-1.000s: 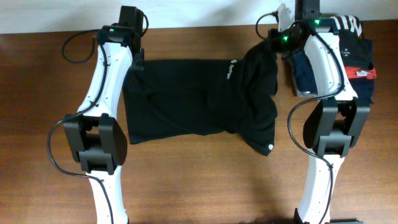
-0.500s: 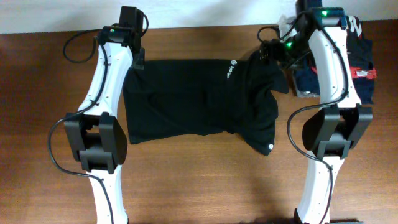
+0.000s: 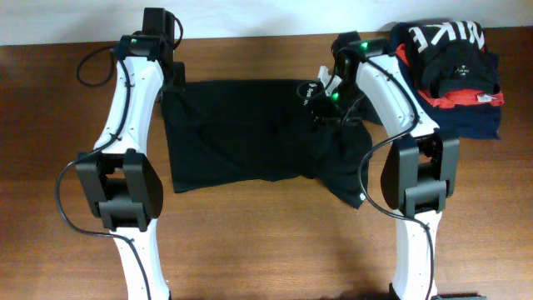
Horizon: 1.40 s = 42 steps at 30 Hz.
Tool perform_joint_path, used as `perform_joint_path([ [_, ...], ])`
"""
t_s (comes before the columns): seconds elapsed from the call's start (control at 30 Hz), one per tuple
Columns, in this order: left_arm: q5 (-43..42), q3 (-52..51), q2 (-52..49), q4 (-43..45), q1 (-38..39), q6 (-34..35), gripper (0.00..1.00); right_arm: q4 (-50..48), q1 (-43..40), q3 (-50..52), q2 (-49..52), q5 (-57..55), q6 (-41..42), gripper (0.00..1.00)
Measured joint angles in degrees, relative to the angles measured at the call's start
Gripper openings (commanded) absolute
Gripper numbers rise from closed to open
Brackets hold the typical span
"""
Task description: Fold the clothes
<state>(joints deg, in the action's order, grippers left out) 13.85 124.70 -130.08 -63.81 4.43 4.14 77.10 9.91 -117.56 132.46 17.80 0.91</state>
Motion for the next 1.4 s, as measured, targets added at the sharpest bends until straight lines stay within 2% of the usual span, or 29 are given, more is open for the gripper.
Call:
perform_joint_path([
  [0.13,-0.39,0.0,0.0,-0.07,0.09,0.0,0.01,-3.37,0.0,5.6,0.0,-1.29,1.4,0.53],
  [0.3,-0.39,0.0,0.0,-0.07,0.09,0.0,0.01,-6.73,0.28,9.7,0.0,-1.95,2.64,0.41],
  [0.37,-0.39,0.0,0.0,-0.07,0.09,0.0,0.01,-8.72,0.63,10.86,-0.04,-2.14,3.13,0.29],
  [0.4,-0.39,0.0,0.0,-0.07,0.09,0.0,0.01,-9.35,0.81,11.28,-0.02,-2.16,3.26,0.2],
  [0.47,-0.42,0.0,0.0,-0.07,0.09,0.0,0.01,-11.13,1.38,12.26,-0.04,-2.4,3.78,0.09],
  [0.53,-0.37,0.0,0.0,-0.04,0.09,0.0,0.01,-12.07,1.62,12.55,-0.04,-2.6,4.42,0.04],
  [0.73,0.57,0.98,-0.02,-2.01,-0.09,0.0,0.01,-8.55,0.9,10.25,-0.11,-2.78,5.14,0.04],
  [0.87,0.96,7.1,-0.13,-7.26,-0.96,0.0,0.01,-3.65,-0.83,4.28,-2.03,-2.8,5.05,0.04],
  [1.03,1.4,20.59,-0.13,-15.82,-2.73,-0.02,0.01,2.49,-3.34,-4.42,-9.11,-2.8,4.5,0.04],
  [1.27,4.15,43.36,-0.15,-30.56,-4.24,-0.17,0.01,7.91,-6.71,-13.35,-24.02,-2.8,3.21,0.04],
  [1.4,4.37,53.02,0.61,-32.74,-4.15,-0.24,0.01,9.35,-8.26,-14.6,-31.36,-2.75,3.04,0.04],
])
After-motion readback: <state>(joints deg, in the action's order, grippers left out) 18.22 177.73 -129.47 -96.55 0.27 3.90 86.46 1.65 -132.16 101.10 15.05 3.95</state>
